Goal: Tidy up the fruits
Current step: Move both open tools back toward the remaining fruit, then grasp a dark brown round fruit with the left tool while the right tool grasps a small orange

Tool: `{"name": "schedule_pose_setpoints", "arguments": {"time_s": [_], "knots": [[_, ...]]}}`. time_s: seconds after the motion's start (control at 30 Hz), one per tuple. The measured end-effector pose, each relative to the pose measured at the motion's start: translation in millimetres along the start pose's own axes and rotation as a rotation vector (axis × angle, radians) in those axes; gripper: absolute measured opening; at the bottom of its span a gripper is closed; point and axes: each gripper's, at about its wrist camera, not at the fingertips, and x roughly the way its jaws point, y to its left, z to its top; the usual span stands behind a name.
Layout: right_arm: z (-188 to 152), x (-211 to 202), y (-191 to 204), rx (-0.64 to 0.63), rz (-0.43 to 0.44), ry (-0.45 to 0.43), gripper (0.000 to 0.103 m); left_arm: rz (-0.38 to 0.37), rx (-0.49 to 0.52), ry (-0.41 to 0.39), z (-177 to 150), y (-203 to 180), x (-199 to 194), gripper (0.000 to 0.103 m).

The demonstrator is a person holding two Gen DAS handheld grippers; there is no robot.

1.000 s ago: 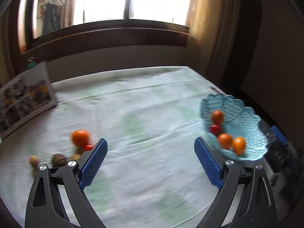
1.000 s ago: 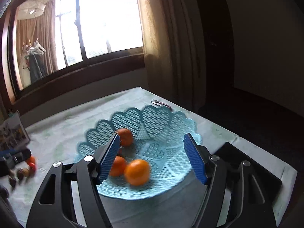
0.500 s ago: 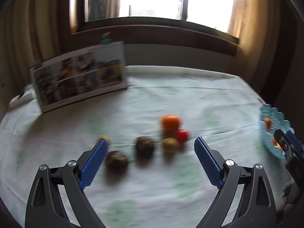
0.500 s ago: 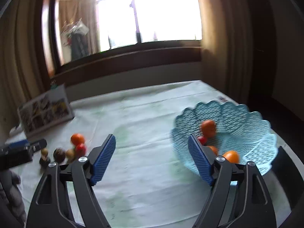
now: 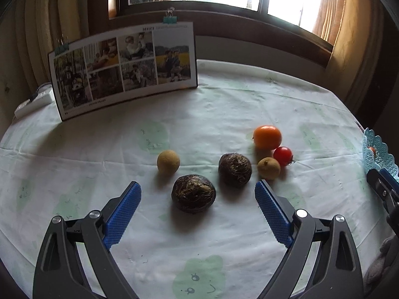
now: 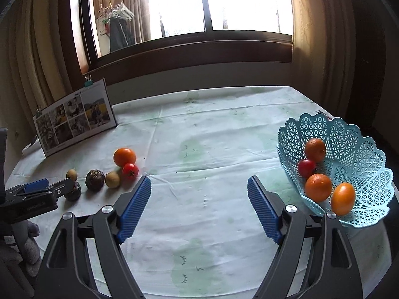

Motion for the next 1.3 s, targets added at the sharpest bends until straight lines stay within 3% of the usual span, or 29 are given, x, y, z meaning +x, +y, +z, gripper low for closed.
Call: {"name": "schedule_pose_setpoints", "arguments": {"time_s": [0.17, 0.27, 0.43, 0.83, 1.17, 1.3], "knots": [[-2.8, 5.9, 3.1, -0.016, 0.0, 0.024, 0.081, -0.023, -0.028, 0.044, -0.7, 9.0, 16.4, 0.09], [-3.3, 9.9, 6.8, -0.027, 0.012, 0.042, 0.081, -0.051, -0.027, 0.069, -0.3, 10.1, 23.0, 0.077], [1.3, 16.9, 16.4, -0.038, 0.063, 0.075, 0.081, -0.07, -0.025, 0.094, -1.5, 10.9, 27.2, 0.044], [29.8, 65.7, 57.2, -0.088, 0.152, 0.149, 0.081, -0.051, 0.018, -0.081, 2.8, 2.4, -23.1, 0.044], [48.0, 121.8, 93.2, -0.111, 0.19, 0.22, 0.079, -0.053, -0.022, -0.047, 5.1, 12.7, -13.7, 0.044], [41.6, 140.2, 102.2, -0.124, 0.188, 0.251, 0.069, -0.049, -0.028, -0.038, 5.1, 14.2, -11.2, 0.044]]}}
